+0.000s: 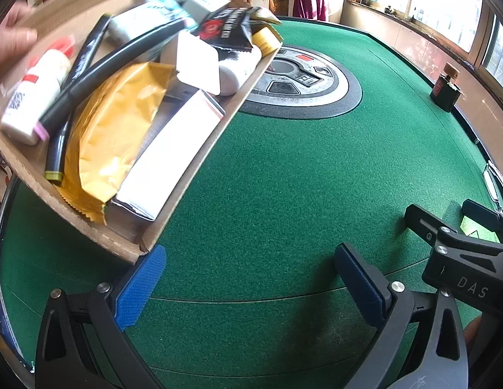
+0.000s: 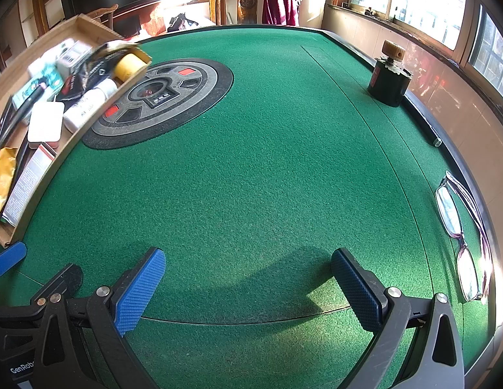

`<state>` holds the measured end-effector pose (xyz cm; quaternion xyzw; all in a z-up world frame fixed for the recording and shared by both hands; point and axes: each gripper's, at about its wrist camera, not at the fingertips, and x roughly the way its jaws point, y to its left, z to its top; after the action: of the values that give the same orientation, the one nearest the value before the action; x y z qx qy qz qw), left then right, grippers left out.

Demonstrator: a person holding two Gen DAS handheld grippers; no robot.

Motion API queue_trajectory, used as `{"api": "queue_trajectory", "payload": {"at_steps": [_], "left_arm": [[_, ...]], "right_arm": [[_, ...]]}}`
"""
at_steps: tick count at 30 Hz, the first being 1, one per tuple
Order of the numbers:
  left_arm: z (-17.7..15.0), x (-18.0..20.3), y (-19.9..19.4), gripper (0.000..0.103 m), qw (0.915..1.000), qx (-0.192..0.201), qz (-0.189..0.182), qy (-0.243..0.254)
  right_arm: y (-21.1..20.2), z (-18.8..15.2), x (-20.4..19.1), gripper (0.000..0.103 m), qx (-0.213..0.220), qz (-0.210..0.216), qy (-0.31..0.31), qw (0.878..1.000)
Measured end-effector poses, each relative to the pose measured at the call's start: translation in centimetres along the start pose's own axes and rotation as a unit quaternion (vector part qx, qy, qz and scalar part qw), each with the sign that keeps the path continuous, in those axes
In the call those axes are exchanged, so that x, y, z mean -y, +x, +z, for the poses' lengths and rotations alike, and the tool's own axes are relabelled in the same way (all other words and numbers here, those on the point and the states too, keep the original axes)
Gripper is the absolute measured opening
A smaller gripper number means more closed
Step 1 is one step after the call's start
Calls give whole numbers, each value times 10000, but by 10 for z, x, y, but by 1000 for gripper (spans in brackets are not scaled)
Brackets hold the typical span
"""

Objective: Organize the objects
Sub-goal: 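Tip the cardboard tray's contents out onto the green table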

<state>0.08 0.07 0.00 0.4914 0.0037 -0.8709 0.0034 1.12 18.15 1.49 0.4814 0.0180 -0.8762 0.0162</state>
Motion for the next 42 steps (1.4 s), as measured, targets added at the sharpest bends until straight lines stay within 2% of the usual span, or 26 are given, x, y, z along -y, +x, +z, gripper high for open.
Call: {"api": "queue_trajectory", "payload": {"at_steps": [42], "left_arm": [[-4,0,1,103,10000,-4,-19,18]], "right_arm": [[3,-2,-1,103,-6,-5,-2,10000]]}}
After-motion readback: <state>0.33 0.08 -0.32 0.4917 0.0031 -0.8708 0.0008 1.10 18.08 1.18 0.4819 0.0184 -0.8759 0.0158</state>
